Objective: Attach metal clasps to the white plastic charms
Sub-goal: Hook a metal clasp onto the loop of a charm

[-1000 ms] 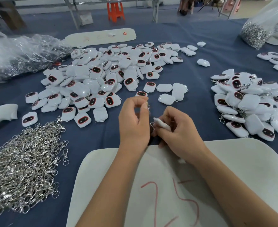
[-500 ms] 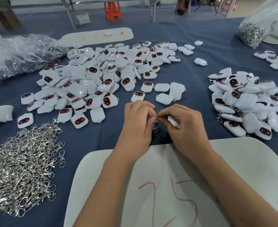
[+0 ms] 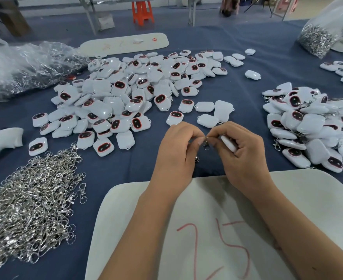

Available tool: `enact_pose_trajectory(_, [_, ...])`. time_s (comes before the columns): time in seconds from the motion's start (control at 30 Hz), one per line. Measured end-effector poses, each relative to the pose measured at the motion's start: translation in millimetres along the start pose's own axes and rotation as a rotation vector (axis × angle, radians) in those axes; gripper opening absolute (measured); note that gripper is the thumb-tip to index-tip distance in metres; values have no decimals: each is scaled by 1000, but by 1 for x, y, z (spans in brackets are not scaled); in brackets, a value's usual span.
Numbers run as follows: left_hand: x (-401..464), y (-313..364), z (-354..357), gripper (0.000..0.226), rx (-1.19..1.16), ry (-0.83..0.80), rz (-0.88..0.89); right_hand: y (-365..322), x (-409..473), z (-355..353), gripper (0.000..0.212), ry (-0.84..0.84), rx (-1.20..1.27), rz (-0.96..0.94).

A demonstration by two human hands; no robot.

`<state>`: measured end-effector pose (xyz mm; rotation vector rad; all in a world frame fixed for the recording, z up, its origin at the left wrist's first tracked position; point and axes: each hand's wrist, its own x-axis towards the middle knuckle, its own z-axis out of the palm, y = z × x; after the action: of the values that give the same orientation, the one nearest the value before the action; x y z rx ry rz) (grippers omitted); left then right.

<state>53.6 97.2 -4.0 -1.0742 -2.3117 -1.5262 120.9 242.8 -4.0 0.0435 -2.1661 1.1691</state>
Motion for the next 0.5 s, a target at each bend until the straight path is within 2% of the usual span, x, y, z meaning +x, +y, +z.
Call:
enact_pose_trajectory(0.13, [0,1,6,12,8,54,4,1,0,1,14,9,56,55])
enact_pose_trajectory(0.37, [-2,3,15,16,-68,132,-94,-3,-1,7,14,48,106,84])
enact_pose_trajectory(0.5, [-1,5,16,16,-132,161,-78,-4,-3,8,15,60,264,161])
